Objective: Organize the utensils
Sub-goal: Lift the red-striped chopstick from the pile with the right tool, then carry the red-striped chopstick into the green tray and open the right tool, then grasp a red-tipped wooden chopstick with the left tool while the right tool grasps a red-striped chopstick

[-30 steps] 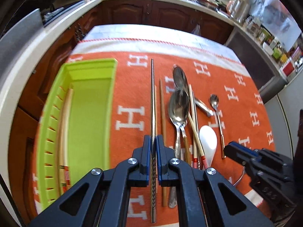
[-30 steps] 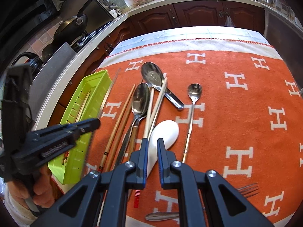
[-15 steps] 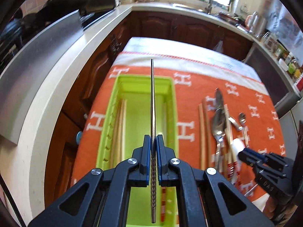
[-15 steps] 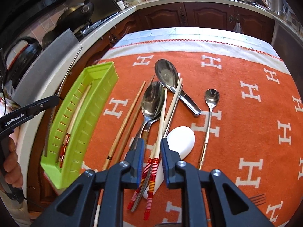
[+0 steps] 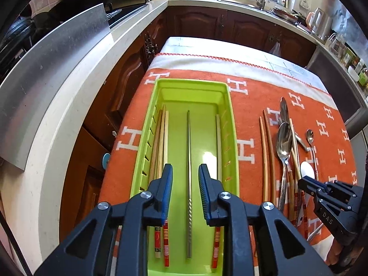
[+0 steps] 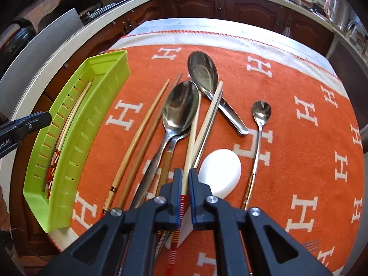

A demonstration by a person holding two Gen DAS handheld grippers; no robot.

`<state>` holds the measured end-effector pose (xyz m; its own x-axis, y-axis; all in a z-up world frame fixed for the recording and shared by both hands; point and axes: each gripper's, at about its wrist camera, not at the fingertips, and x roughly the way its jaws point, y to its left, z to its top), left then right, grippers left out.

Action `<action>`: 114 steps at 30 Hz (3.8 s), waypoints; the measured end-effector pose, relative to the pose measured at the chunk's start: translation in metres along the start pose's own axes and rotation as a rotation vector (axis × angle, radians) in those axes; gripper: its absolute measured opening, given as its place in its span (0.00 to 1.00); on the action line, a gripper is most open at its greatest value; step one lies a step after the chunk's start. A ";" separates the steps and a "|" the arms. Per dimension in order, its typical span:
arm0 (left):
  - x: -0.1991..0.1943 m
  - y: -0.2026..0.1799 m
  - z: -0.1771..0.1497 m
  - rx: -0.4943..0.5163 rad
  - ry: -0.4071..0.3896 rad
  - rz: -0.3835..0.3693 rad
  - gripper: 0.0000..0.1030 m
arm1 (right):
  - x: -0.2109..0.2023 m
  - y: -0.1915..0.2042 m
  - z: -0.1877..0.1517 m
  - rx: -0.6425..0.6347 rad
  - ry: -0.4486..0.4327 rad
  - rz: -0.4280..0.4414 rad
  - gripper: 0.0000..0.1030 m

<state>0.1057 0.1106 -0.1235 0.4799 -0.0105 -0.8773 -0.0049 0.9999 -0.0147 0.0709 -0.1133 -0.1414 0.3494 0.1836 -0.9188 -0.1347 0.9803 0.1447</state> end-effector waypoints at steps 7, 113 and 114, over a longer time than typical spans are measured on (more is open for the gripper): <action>-0.013 -0.006 0.006 -0.012 -0.033 -0.036 0.22 | -0.017 -0.017 0.002 0.097 -0.019 0.062 0.05; -0.053 0.006 0.018 0.012 -0.117 -0.014 0.62 | -0.040 0.059 0.077 0.092 0.021 0.251 0.14; -0.053 0.003 0.018 0.011 -0.115 -0.037 0.62 | -0.048 0.054 0.074 0.077 -0.005 0.236 0.14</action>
<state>0.0958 0.1140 -0.0685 0.5774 -0.0470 -0.8151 0.0244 0.9989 -0.0403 0.1156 -0.0641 -0.0626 0.3216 0.4082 -0.8544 -0.1424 0.9129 0.3826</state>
